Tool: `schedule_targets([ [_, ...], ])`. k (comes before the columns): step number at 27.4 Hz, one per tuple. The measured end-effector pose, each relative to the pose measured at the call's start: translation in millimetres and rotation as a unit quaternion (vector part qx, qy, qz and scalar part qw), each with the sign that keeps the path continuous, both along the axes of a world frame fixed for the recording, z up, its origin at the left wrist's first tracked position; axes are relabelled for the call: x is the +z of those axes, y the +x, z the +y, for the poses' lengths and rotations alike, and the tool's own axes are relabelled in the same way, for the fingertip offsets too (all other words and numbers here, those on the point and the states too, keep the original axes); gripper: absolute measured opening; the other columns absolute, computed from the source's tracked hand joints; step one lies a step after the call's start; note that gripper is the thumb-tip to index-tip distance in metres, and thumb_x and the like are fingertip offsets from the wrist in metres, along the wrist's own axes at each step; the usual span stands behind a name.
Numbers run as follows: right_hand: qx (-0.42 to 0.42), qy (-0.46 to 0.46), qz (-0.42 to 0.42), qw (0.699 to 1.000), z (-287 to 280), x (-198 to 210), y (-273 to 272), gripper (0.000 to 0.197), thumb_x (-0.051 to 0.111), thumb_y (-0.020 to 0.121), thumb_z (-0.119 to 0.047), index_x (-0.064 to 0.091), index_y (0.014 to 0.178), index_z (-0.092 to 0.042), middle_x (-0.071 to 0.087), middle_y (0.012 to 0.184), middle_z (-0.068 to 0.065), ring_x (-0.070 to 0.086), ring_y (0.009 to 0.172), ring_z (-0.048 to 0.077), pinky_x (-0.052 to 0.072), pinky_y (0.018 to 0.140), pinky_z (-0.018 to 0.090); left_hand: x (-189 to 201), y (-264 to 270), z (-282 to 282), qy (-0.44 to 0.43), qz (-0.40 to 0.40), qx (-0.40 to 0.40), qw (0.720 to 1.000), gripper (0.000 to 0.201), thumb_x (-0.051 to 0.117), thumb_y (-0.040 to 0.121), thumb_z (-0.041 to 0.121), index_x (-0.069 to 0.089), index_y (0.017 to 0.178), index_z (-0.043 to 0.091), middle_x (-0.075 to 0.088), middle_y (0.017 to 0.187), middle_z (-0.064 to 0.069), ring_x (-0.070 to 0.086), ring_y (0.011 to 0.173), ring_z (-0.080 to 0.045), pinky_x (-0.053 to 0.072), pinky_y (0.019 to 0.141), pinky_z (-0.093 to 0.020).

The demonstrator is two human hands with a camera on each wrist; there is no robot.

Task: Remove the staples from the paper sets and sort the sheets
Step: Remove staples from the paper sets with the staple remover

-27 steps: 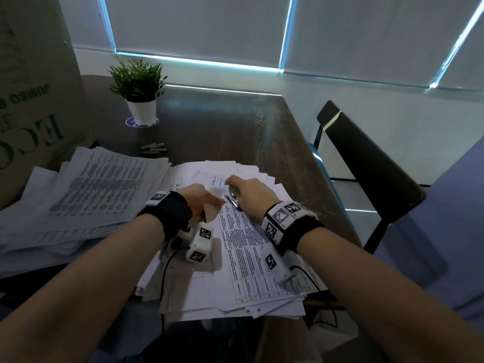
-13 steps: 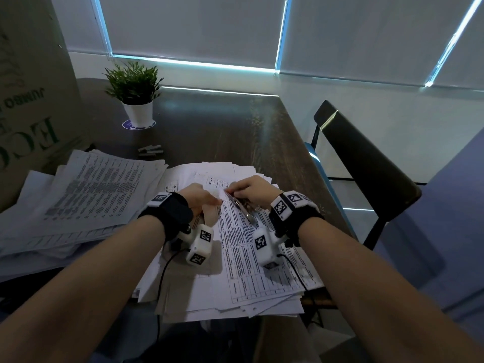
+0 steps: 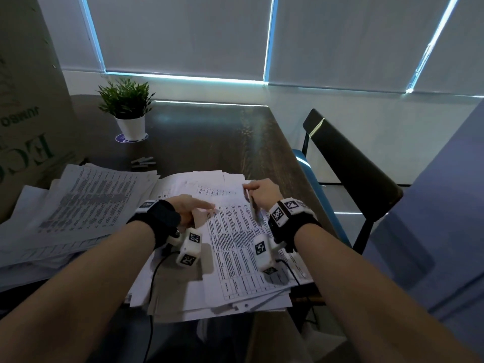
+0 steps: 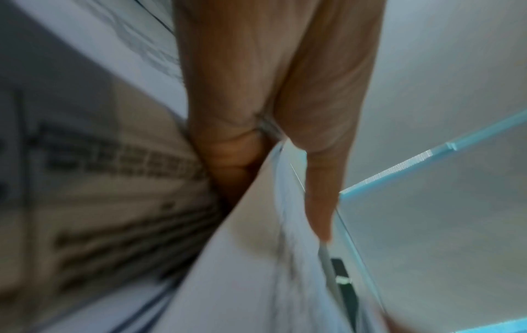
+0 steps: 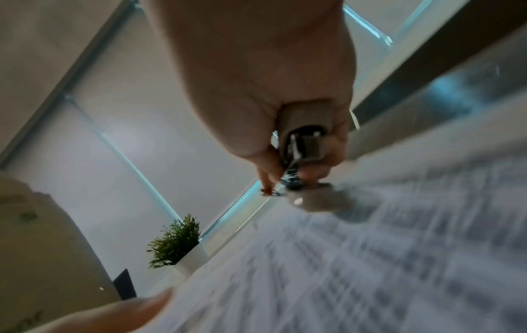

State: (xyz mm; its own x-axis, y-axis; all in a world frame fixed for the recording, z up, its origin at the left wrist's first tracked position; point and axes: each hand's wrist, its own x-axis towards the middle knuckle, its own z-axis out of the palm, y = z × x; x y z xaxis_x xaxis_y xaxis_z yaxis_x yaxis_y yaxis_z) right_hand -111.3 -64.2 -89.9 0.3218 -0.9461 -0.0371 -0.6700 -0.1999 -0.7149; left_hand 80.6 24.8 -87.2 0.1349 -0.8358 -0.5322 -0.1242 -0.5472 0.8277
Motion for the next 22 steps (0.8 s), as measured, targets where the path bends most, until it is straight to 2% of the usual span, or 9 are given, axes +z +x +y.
schedule_targets([
  [2, -0.021, -0.036, 0.168, 0.985, -4.9, 10.1, -21.7, 0.025, 0.050, 0.098, -0.016, 0.072, 0.110, -0.014, 0.070, 0.111, 0.007, 0.067, 0.095, 0.027, 0.054, 0.085, 0.036, 8.0, 0.4, 8.3, 0.017, 0.005, -0.027, 0.999, 0.020, 0.056, 0.093, 0.009, 0.058, 0.110, 0.000, 0.070, 0.077, -0.014, 0.067, 0.058, -0.023, 0.054, 0.048, -0.029],
  [5, -0.040, -0.061, 0.330, 0.941, -2.7, 21.8, -53.7, 0.025, 0.051, 0.099, -0.026, 0.069, 0.102, -0.009, 0.069, 0.101, 0.010, 0.065, 0.089, 0.028, 0.048, 0.074, 0.034, 8.5, 3.6, 8.3, 0.022, 0.000, -0.042, 0.999, 0.050, 0.071, 0.077, 0.000, 0.055, 0.125, 0.002, 0.068, 0.109, -0.021, 0.070, 0.087, -0.033, 0.059, 0.070, -0.043],
  [8, -0.025, -0.075, 0.416, 0.906, -0.8, 29.1, -67.9, 0.025, 0.054, 0.097, -0.028, 0.066, 0.107, -0.008, 0.067, 0.107, 0.010, 0.063, 0.093, 0.029, 0.050, 0.077, 0.037, -15.7, 19.2, -13.6, -0.014, -0.072, -0.007, 0.997, 0.079, 0.090, 0.052, 0.005, 0.051, 0.120, 0.001, 0.066, 0.108, -0.024, 0.067, 0.095, -0.043, 0.052, 0.082, -0.060],
  [11, -0.051, -0.083, 0.434, 0.896, 1.6, 41.7, -74.3, 0.024, 0.053, 0.097, -0.023, 0.062, 0.114, -0.008, 0.063, 0.113, 0.009, 0.062, 0.104, 0.029, 0.050, 0.083, 0.038, -21.1, 23.4, -22.6, -0.056, -0.140, 0.010, 0.989, 0.112, 0.099, 0.026, 0.037, 0.051, 0.121, 0.003, 0.067, 0.109, -0.017, 0.067, 0.095, -0.037, 0.055, 0.081, -0.054],
  [13, -0.078, -0.121, 0.407, 0.902, 2.1, 48.5, -79.4, 0.017, 0.052, 0.098, -0.020, 0.063, 0.107, -0.010, 0.062, 0.099, 0.006, 0.062, 0.093, 0.025, 0.045, 0.074, 0.033, -26.4, 32.2, -27.7, -0.089, -0.151, 0.045, 0.984, 0.101, 0.096, 0.027, 0.048, 0.058, 0.107, 0.000, 0.069, 0.100, -0.018, 0.068, 0.091, -0.034, 0.056, 0.084, -0.048],
  [15, -0.107, -0.133, 0.337, 0.926, 1.5, 51.8, -82.6, 0.015, 0.052, 0.099, -0.021, 0.062, 0.099, -0.010, 0.064, 0.099, 0.007, 0.060, 0.087, 0.023, 0.042, 0.071, 0.032, -21.3, 31.3, -19.5, -0.089, -0.096, 0.074, 0.989, 0.108, 0.095, 0.022, 0.051, 0.061, 0.109, -0.002, 0.070, 0.101, -0.021, 0.068, 0.094, -0.038, 0.054, 0.086, -0.051],
  [16, -0.122, -0.120, 0.280, 0.945, 0.1, 50.9, -83.5, 0.017, 0.053, 0.099, -0.022, 0.060, 0.094, -0.008, 0.065, 0.100, 0.007, 0.059, 0.083, 0.022, 0.042, 0.069, 0.030, -18.8, 29.3, -15.4, -0.076, -0.057, 0.082, 0.992, 0.104, 0.096, 0.030, 0.047, 0.059, 0.114, -0.001, 0.070, 0.103, -0.021, 0.068, 0.096, -0.039, 0.054, 0.087, -0.053],
  [19, -0.170, -0.022, 0.048, 0.984, -6.7, 38.0, -84.6, 0.027, 0.062, 0.092, -0.030, 0.056, 0.085, -0.005, 0.062, 0.092, 0.009, 0.055, 0.071, 0.018, 0.041, 0.060, 0.027, -4.9, 8.9, 6.7, -0.035, 0.001, 0.035, 0.999, 0.048, 0.076, 0.078, 0.013, 0.055, 0.118, -0.002, 0.067, 0.109, -0.023, 0.067, 0.092, -0.037, 0.058, 0.069, -0.044],
  [22, -0.164, 0.056, -0.081, 0.982, -11.5, 21.0, -80.0, 0.044, 0.071, 0.084, -0.046, 0.061, 0.078, -0.003, 0.062, 0.078, 0.007, 0.056, 0.064, 0.020, 0.040, 0.056, 0.028, -8.0, 0.4, 9.4, -0.066, 0.001, 0.034, 0.997, 0.027, 0.064, 0.083, -0.007, 0.060, 0.109, -0.008, 0.067, 0.102, -0.023, 0.069, 0.074, -0.030, 0.055, 0.055, -0.036],
])
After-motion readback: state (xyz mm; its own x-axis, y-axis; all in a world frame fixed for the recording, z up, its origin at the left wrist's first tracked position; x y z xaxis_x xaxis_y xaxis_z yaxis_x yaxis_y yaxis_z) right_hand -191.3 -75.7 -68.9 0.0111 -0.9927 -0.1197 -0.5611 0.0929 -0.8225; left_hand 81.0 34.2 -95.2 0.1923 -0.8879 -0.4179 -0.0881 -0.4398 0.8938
